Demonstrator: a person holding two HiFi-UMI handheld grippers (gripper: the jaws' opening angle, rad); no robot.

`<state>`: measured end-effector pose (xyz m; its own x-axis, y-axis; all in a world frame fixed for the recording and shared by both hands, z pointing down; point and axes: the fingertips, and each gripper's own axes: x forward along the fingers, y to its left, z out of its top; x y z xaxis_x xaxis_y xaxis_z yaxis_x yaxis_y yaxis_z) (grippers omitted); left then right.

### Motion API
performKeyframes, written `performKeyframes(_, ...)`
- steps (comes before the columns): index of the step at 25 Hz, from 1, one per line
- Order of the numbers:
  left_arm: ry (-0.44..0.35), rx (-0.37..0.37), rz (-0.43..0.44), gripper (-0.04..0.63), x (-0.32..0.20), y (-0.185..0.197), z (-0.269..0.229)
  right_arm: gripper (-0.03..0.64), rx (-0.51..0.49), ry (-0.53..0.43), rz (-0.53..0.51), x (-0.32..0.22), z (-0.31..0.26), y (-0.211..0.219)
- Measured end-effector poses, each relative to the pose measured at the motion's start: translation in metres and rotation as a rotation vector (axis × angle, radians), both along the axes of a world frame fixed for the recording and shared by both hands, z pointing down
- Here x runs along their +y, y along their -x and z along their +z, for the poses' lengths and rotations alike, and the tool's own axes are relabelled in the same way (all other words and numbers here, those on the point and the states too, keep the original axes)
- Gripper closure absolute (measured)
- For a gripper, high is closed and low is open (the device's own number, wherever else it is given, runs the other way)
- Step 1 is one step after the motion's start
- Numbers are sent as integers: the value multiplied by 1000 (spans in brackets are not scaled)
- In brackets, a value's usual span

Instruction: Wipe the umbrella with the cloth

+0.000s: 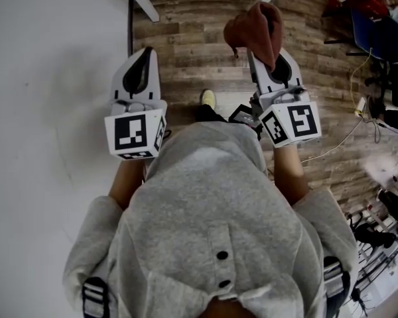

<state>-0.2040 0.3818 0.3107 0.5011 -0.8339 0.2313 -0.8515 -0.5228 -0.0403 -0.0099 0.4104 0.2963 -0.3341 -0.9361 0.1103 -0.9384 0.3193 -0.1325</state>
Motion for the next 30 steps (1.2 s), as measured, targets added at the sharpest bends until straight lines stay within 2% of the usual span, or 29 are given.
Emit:
performKeyframes(12,-16,-8,13,580,-61,-52,-13,523,-4,-4,4,-56,-7,-50)
performKeyframes(17,-16,-15,16,580,-80,-65,-3,523,-8,-5,11,-75,3,-64)
performKeyframes(23,-27,-20,1,580,-83,-78,-3,523,-20,-6,-1,-83,9,-77)
performKeyframes(30,-40,-21,0,580,-79,-77,-4,523,-17,-11,-21,-82,13,-69)
